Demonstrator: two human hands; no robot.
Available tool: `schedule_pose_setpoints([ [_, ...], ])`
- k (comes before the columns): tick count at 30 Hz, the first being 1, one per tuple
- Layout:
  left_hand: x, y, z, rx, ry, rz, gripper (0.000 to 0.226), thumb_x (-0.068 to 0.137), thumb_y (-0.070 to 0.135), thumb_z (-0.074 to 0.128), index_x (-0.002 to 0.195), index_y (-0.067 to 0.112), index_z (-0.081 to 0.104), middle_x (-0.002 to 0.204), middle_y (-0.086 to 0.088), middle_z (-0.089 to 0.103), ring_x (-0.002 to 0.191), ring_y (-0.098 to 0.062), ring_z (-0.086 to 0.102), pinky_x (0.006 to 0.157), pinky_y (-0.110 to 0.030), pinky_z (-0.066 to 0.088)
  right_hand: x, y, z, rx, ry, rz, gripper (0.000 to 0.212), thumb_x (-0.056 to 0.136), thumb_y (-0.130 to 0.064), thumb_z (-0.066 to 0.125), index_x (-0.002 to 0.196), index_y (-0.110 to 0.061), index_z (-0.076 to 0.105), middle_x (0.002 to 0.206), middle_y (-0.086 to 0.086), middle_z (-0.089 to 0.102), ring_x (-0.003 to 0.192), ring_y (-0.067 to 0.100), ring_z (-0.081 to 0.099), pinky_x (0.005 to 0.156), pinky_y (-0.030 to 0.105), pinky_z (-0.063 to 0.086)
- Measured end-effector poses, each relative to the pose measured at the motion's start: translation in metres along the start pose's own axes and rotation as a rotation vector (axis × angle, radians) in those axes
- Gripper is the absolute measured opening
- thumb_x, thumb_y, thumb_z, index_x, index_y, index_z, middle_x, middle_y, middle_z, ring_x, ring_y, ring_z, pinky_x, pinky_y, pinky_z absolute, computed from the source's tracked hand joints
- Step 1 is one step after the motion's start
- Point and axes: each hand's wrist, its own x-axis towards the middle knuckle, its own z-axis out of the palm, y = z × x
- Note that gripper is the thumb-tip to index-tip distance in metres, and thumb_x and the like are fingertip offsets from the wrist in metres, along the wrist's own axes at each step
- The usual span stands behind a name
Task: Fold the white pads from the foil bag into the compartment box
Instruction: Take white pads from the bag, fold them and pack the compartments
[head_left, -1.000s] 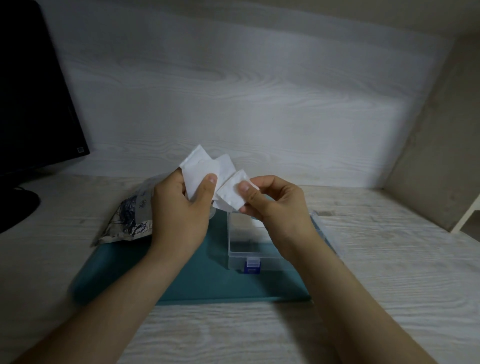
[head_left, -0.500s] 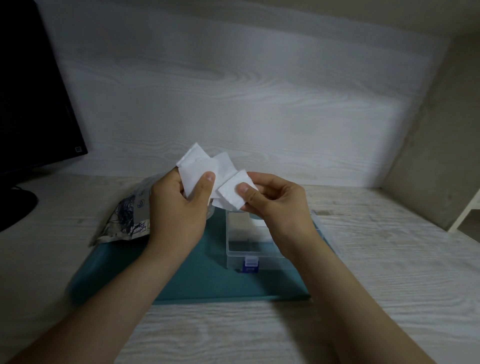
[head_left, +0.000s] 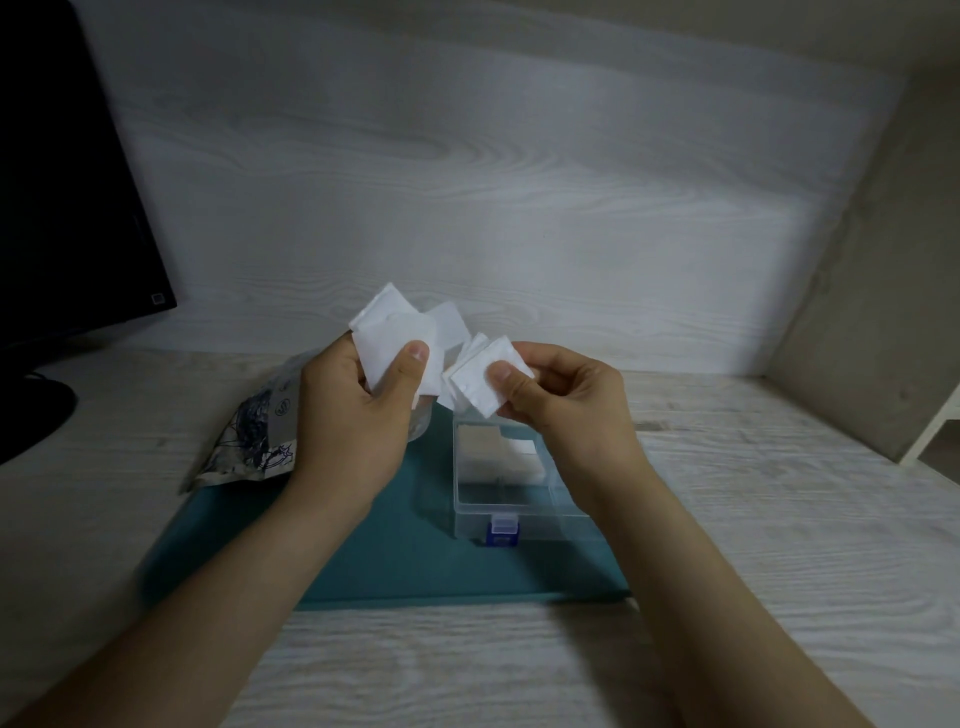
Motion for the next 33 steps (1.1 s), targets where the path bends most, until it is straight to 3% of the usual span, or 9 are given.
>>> schedule_pose_setpoints([
  [5,-0.003,0.002,0.002,-0.110,-0.140,-0.090,0.011,0.103,0.020,0.068,0.111,0.015,0.074,0.102,-0.001,0.080,0.098,-0.023,0.077,0.086,-0.051,0.064,0.000,0.003,0.002,-0.072,-0.039,0.020,0.039,0.093,-0.009,0.078,0.129,-0.020,0.069,0.094,0.010,0.080,0.098,0.026,0.078,0.096,0.043,0.059],
  [11,-0.002,0.003,0.001,-0.173,-0.155,-0.136,0.013,0.105,0.022,0.064,0.108,0.015,0.074,0.104,-0.006,0.080,0.101,-0.030,0.076,0.088,-0.057,0.063,-0.001,0.002,0.002,-0.027,-0.084,0.030,0.037,0.092,-0.004,0.078,0.126,-0.019,0.072,0.091,0.010,0.076,0.093,0.026,0.077,0.082,0.039,0.063],
  [16,0.007,0.000,-0.006,0.010,0.012,-0.051,0.035,0.105,0.027,0.056,0.084,0.000,0.063,0.072,-0.007,0.065,0.063,-0.019,0.059,0.055,-0.041,0.046,0.002,-0.007,-0.005,0.031,-0.027,-0.035,0.042,0.090,0.000,0.077,0.128,-0.019,0.071,0.101,0.016,0.079,0.099,0.031,0.077,0.090,0.041,0.062],
  [19,0.006,0.004,-0.009,0.101,-0.009,0.031,0.010,0.103,0.017,0.060,0.109,0.013,0.067,0.090,0.005,0.072,0.074,-0.004,0.065,0.062,-0.026,0.049,-0.001,-0.012,-0.006,0.100,-0.056,-0.082,0.044,0.090,0.003,0.076,0.129,-0.014,0.070,0.096,0.023,0.076,0.094,0.030,0.075,0.090,0.038,0.061],
  [21,-0.001,0.008,-0.007,0.099,-0.044,0.076,0.048,0.101,0.012,0.065,0.143,0.028,0.048,0.099,0.005,0.072,0.080,-0.006,0.070,0.063,-0.019,0.053,-0.002,-0.012,-0.004,0.081,-0.070,-0.111,0.043,0.089,0.004,0.076,0.128,-0.012,0.070,0.089,0.018,0.074,0.089,0.026,0.074,0.090,0.036,0.061],
  [23,-0.006,0.008,-0.007,0.055,-0.116,0.115,0.068,0.099,0.005,0.067,0.149,0.034,0.032,0.091,-0.001,0.072,0.073,-0.013,0.072,0.058,-0.020,0.055,-0.003,-0.012,-0.003,0.057,-0.078,-0.127,0.042,0.089,0.004,0.076,0.128,-0.011,0.069,0.089,0.014,0.076,0.089,0.025,0.076,0.086,0.032,0.060],
  [27,0.000,0.004,-0.005,0.197,-0.224,0.204,0.034,0.098,-0.002,0.062,0.111,0.027,0.074,0.094,0.010,0.077,0.085,-0.010,0.072,0.075,-0.034,0.060,-0.003,-0.013,-0.004,0.016,-0.088,-0.160,0.041,0.090,0.003,0.076,0.127,-0.011,0.069,0.090,0.011,0.078,0.093,0.026,0.077,0.086,0.031,0.060],
  [30,-0.001,0.009,-0.003,0.075,-0.340,-0.013,0.042,0.099,-0.002,0.052,0.090,0.023,0.084,0.088,0.004,0.081,0.084,-0.011,0.074,0.076,-0.027,0.057,-0.002,-0.013,-0.005,-0.005,-0.098,-0.177,0.037,0.090,0.004,0.076,0.124,-0.009,0.071,0.092,0.013,0.078,0.094,0.027,0.077,0.086,0.033,0.060],
  [33,-0.002,0.011,-0.001,-0.092,-0.417,-0.246,0.031,0.103,0.025,0.055,0.092,0.025,0.084,0.094,-0.009,0.081,0.095,-0.027,0.077,0.095,-0.047,0.060,-0.002,-0.011,-0.005,-0.054,-0.126,-0.179,0.030,0.088,0.005,0.077,0.115,-0.008,0.073,0.092,0.010,0.080,0.094,0.023,0.078,0.082,0.030,0.061],
])
